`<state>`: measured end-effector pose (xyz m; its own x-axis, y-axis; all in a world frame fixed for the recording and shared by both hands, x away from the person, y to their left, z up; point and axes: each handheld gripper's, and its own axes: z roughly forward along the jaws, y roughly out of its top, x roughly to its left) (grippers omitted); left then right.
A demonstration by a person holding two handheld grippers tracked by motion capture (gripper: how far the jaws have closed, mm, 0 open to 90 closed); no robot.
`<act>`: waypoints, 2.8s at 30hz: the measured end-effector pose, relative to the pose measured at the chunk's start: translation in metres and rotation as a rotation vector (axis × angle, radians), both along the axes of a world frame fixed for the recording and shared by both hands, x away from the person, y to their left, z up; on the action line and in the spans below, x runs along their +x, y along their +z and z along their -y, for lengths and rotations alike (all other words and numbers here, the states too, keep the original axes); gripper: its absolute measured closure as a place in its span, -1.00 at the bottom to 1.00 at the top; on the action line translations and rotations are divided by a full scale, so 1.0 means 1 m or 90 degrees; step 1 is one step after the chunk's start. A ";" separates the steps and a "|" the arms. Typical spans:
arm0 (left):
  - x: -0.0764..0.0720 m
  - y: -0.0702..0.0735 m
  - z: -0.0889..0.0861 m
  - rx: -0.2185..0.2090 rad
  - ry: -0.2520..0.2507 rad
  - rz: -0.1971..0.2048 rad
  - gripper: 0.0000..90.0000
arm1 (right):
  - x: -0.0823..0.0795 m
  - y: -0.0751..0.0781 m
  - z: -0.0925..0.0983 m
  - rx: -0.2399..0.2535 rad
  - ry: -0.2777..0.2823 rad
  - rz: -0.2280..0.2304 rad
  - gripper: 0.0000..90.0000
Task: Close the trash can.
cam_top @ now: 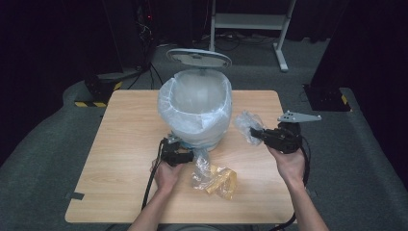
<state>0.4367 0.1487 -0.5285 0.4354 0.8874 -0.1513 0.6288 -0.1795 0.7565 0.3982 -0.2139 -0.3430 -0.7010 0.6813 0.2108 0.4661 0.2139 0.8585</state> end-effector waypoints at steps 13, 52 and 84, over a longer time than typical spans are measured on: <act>0.000 0.000 0.000 -0.004 0.002 0.000 -0.57 | 0.015 0.046 -0.024 0.012 0.049 0.013 0.91; 0.000 0.000 0.001 -0.004 0.008 0.004 -0.57 | 0.085 0.075 -0.107 -0.003 0.075 -0.002 0.91; 0.000 0.000 0.001 -0.005 0.008 0.003 -0.57 | 0.098 0.065 -0.111 -0.006 0.015 0.002 0.04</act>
